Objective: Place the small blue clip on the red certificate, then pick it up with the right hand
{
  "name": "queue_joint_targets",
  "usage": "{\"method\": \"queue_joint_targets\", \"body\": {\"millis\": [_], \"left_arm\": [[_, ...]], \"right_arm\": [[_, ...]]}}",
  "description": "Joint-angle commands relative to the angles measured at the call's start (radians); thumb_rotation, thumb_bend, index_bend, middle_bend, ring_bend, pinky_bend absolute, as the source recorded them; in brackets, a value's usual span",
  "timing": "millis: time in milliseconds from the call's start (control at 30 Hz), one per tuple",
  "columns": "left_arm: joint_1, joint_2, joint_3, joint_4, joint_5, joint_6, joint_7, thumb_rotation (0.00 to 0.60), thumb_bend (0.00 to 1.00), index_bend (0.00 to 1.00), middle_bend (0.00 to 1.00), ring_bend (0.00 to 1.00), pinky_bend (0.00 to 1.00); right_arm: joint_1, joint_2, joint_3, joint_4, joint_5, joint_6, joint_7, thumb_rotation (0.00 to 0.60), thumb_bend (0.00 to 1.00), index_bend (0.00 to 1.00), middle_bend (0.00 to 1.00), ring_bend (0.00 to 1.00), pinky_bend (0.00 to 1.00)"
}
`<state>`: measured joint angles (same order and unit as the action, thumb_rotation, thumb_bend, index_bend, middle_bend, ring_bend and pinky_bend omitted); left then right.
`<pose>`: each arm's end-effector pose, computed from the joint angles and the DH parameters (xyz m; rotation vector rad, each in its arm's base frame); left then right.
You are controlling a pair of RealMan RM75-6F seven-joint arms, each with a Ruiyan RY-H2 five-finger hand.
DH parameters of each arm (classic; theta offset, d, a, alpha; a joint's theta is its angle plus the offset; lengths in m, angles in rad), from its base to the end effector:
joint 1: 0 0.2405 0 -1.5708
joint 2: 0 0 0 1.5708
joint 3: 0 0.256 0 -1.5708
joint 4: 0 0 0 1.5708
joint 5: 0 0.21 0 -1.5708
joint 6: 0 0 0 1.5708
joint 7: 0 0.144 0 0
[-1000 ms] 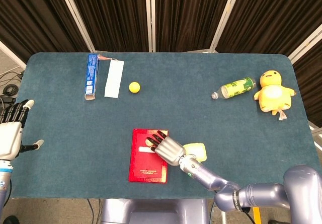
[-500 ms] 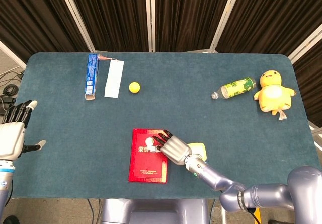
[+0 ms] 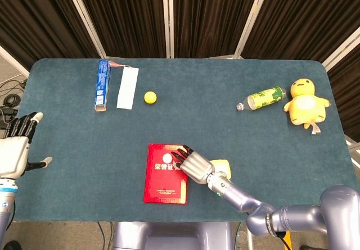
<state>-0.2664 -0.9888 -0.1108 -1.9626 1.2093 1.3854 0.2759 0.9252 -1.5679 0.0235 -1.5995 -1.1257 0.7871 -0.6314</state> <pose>-0.2468 0.2310 0.1719 -1.3712 -0.9452 -0.8386 -0.0962 -0.2929 -0.0692 2.3969 -0.5774 0.7081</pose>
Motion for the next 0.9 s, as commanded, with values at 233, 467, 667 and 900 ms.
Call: {"method": "queue_joint_targets", "body": {"millis": [233, 467, 667, 900], "left_arm": [[0.002, 0.000, -0.003, 0.001, 0.003, -0.002, -0.001, 0.600, 0.00, 0.00, 0.00, 0.00, 0.00], [0.004, 0.000, -0.005, -0.002, 0.006, -0.002, 0.000, 0.600, 0.00, 0.00, 0.00, 0.00, 0.00], [0.004, 0.000, -0.007, 0.001, 0.006, -0.009, -0.007, 0.600, 0.00, 0.00, 0.00, 0.00, 0.00], [0.006, 0.002, -0.009, 0.002, 0.012, -0.009, -0.015, 0.600, 0.00, 0.00, 0.00, 0.00, 0.00]], "right_arm": [[0.003, 0.011, 0.007, -0.015, -0.007, 0.012, 0.013, 0.600, 1.00, 0.35, 0.00, 0.00, 0.00], [0.002, 0.001, -0.002, -0.007, -0.011, 0.013, 0.015, 0.600, 1.00, 0.35, 0.00, 0.00, 0.00], [0.001, -0.022, -0.012, 0.004, -0.016, 0.014, 0.011, 0.600, 1.00, 0.36, 0.00, 0.00, 0.00], [0.002, -0.023, -0.007, 0.002, -0.020, 0.027, 0.003, 0.600, 1.00, 0.36, 0.00, 0.00, 0.00]]}}
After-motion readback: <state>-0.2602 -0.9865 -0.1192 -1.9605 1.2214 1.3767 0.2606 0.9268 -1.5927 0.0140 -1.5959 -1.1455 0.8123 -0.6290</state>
